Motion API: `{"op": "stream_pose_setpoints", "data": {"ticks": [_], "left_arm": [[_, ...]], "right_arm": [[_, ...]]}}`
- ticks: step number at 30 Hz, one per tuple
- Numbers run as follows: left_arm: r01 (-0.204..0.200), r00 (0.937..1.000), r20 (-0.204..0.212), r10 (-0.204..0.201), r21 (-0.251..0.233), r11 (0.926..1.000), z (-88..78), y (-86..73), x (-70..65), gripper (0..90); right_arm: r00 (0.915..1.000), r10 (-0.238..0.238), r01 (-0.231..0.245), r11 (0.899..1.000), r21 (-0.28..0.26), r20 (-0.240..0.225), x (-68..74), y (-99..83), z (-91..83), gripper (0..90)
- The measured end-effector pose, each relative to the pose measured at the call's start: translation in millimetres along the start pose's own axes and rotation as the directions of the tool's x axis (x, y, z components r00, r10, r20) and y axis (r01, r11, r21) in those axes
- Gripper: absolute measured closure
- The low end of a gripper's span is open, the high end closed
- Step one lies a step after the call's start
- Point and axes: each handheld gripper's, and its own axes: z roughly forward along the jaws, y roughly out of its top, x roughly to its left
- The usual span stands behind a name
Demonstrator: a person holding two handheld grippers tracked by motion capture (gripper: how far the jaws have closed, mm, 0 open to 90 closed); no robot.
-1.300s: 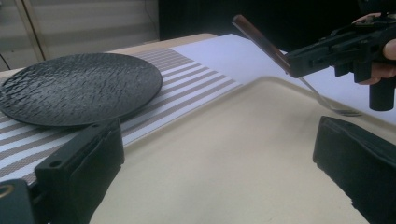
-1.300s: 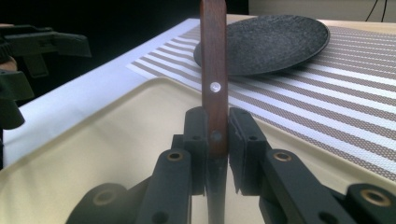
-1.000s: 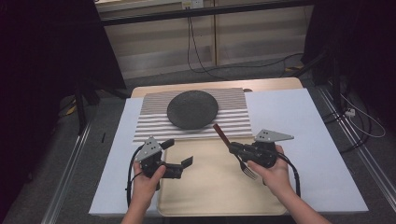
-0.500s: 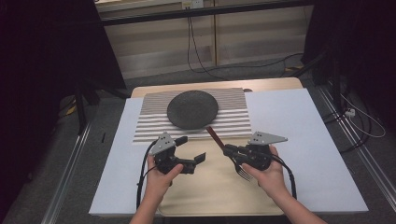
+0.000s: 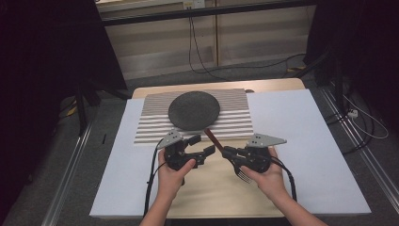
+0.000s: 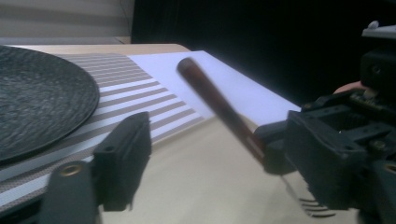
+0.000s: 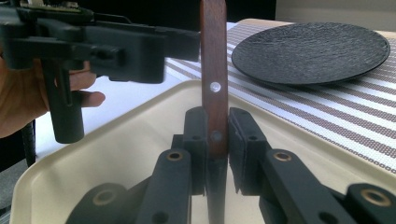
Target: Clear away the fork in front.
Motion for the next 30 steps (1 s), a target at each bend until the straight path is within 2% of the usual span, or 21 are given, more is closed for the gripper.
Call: {"op": "stream_pose_setpoints", "data": {"ticks": [3,5,7,9,10,11,12,13,14,15,16,17,22,24,28,30], "left_arm": [[0.017,0.9999,-0.005,-0.017,0.002,0.9999,4.6,1.3,-1.8,37.1],[0.031,0.9995,0.002,-0.031,-0.006,0.9995,7.2,1.7,-2.4,40.3],[0.047,0.9989,0.007,-0.047,-0.018,0.9987,8.3,1.7,-3.0,51.4],[0.073,0.9963,0.048,-0.072,-0.029,0.9969,9.7,1.9,-4.1,60.4],[0.088,0.9934,0.077,-0.085,-0.040,0.9953,10.1,2.3,-4.5,69.7],[0.120,0.9850,0.130,-0.113,-0.046,0.9917,10.5,3.0,-3.8,74.6],[0.129,0.9843,0.128,-0.121,-0.052,0.9903,10.0,4.1,-4.3,80.0],[0.123,0.9840,0.136,-0.115,-0.050,0.9912,9.0,6.1,-4.3,81.0],[0.126,0.9794,0.165,-0.117,-0.048,0.9908,7.8,8.1,-3.6,81.1],[0.139,0.9756,0.176,-0.131,-0.036,0.9896,5.1,10.5,-2.8,81.2],[0.142,0.9745,0.180,-0.134,-0.033,0.9893,3.0,11.8,-1.9,81.2],[0.154,0.9718,0.185,-0.145,-0.033,0.9875,0.2,13.6,-0.6,81.2],[0.173,0.9710,0.170,-0.168,-0.014,0.9848,-12.8,19.1,7.7,81.2],[0.178,0.9698,0.170,-0.175,0.001,0.9841,-16.9,20.1,10.6,81.1],[0.175,0.9700,0.165,-0.179,0.036,0.9839,-24.6,20.4,15.8,81.2],[0.172,0.9689,0.171,-0.179,0.055,0.9836,-28.2,21.0,18.1,81.2]], "right_arm": [[1.0000,-0.004,0.004,1.000,0.000,0.001,1.3,-0.3,0.6,79.0],[0.9999,-0.008,0.008,1.000,0.001,-0.007,2.6,0.1,1.0,79.0],[0.9999,-0.015,0.014,1.000,-0.005,-0.007,3.9,0.6,0.9,79.0],[0.9998,-0.016,0.016,1.000,-0.014,-0.010,5.0,1.2,0.8,78.9],[0.9998,-0.016,0.016,1.000,-0.021,-0.013,5.9,1.9,0.5,78.8],[0.9998,-0.017,0.017,1.000,-0.025,-0.013,6.8,2.4,0.4,78.6],[0.9996,-0.026,0.026,0.999,-0.021,-0.009,8.1,2.7,0.8,78.8],[0.9992,-0.039,0.039,0.999,-0.025,-0.006,9.4,3.1,0.3,79.9],[0.9992,-0.039,0.039,0.998,-0.039,-0.001,10.1,3.3,-0.9,74.8],[0.9993,-0.036,0.036,0.998,-0.044,-0.002,9.9,4.1,-2.3,72.0],[0.9990,-0.045,0.044,0.998,-0.050,-0.006,9.7,5.2,-4.7,71.2],[0.9985,-0.054,0.054,0.997,-0.056,0.007,9.8,5.6,-6.9,69.5],[0.9970,-0.065,0.068,0.995,-0.073,0.041,0.4,5.8,-18.9,52.3],[0.9960,-0.065,0.070,0.994,-0.086,0.061,-3.4,3.2,-23.5,48.7],[0.9966,-0.056,0.061,0.995,-0.077,0.061,-10.6,-1.1,-28.8,37.6],[0.9946,-0.067,0.074,0.994,-0.078,0.080,-12.2,-3.7,-31.9,33.4]]}}
